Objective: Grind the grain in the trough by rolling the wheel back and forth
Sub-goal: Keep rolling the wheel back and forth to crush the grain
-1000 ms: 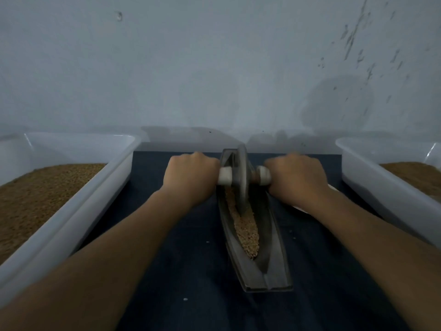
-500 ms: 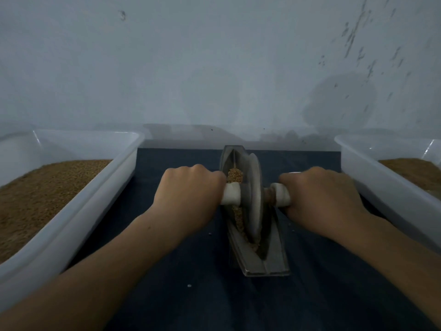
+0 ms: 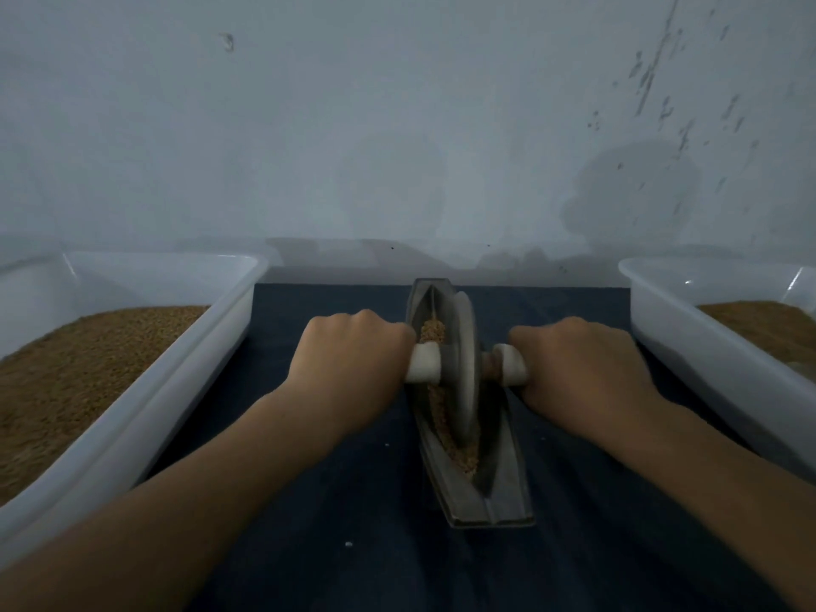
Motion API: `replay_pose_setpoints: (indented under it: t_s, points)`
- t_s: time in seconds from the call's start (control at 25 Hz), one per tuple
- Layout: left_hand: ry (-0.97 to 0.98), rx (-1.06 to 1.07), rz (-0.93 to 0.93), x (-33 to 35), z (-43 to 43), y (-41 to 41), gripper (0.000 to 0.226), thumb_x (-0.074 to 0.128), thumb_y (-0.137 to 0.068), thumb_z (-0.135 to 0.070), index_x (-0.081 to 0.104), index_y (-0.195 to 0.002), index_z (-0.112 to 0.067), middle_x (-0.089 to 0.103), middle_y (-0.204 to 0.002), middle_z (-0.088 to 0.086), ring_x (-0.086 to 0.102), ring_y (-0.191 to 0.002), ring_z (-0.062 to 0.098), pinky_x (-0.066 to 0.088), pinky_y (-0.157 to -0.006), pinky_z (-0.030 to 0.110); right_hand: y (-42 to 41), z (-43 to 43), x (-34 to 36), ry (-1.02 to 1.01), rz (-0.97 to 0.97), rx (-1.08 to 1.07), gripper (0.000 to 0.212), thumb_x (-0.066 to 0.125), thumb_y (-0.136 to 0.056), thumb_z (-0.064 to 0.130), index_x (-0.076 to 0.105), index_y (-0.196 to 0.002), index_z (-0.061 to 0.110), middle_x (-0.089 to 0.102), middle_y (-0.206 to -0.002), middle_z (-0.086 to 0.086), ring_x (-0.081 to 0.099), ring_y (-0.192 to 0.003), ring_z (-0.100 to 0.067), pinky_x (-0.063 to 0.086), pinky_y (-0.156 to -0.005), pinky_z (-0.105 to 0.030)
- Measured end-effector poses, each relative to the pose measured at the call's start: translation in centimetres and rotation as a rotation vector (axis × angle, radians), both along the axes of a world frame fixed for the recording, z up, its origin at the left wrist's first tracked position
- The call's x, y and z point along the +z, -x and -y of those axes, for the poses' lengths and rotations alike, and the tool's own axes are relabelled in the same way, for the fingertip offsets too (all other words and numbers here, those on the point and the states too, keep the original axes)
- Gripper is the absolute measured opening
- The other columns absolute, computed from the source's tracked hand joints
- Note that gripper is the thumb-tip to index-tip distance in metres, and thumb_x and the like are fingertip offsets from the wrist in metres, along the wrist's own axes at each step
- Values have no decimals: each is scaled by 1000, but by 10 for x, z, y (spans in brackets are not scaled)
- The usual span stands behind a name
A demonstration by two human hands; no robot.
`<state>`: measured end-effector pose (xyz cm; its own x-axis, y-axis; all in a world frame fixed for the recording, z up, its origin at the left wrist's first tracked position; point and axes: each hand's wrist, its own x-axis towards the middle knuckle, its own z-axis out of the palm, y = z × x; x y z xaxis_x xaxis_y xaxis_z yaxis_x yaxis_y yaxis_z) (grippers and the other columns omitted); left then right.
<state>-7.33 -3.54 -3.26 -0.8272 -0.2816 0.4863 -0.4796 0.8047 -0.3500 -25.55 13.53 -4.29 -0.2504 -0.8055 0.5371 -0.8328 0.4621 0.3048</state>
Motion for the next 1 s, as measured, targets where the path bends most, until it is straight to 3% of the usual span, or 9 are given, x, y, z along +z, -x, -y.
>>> replay_pose_setpoints:
  t_s: [0.12,0.2,0.32,0.48,0.56,0.64,0.76,0.92,1.0]
  points:
    - [55,-11,6,1,-4,-10,34,75,-72,-34,41,-75,-30,20,-57,-8,14,-44,11,8,-44,24,-5,-12,4,-11,-1,14,67,79,-60,34,12,-63,36,29,-51,14,28,-41,-10,8,-48,-17]
    - [20,39,26,-2,6,5,27,70,-78,-32,43,-79,-29,26,-60,-7,22,-45,13,14,-43,27,3,2,0,-36,13,-40,57,75,-67,37,19,-60,34,30,-53,13,32,-44,-13,11,-47,-19]
    - [-63,88,26,7,32,39,9,62,-86,-29,58,-94,-27,42,-71,-3,47,-61,21,34,-54,34,22,45,10,-13,141,-92,38,65,-81,40,32,-64,30,49,-67,5,46,-60,-22,30,-51,-27]
    - [-93,109,57,18,36,49,13,62,-87,-29,62,-100,-28,55,-81,-1,57,-71,24,39,-58,34,24,59,24,-71,247,-126,26,63,-84,36,43,-70,29,61,-82,1,58,-74,-26,44,-62,-33]
    - [-108,84,23,9,23,29,9,64,-84,-32,58,-91,-30,40,-68,-7,45,-62,19,34,-55,33,13,36,19,-82,176,-92,34,66,-82,38,37,-67,30,53,-73,5,55,-66,-22,39,-55,-30]
    - [-108,63,-11,-3,8,2,23,67,-78,-38,45,-77,-34,28,-62,-11,31,-51,12,25,-48,27,-4,8,14,-46,5,-11,53,76,-69,37,25,-61,31,37,-58,10,34,-47,-14,19,-46,-22]
    - [-51,19,-20,-4,0,-13,40,71,-71,-44,32,-70,-37,24,-56,-13,16,-46,5,9,-45,22,-18,-9,20,1,-66,8,68,86,-48,31,18,-60,32,21,-50,14,13,-41,-6,6,-51,-15]
    - [-119,77,3,-3,23,21,10,65,-82,-35,56,-86,-32,33,-64,-8,31,-51,14,28,-50,31,5,24,11,-48,63,-85,46,70,-75,36,27,-61,30,40,-62,9,47,-55,-19,22,-48,-24]
    - [-161,104,21,5,39,42,10,61,-86,-32,62,-96,-29,46,-73,-4,42,-62,19,36,-56,35,20,53,17,-33,140,-105,35,65,-82,33,35,-65,29,51,-71,4,57,-69,-26,36,-55,-28]
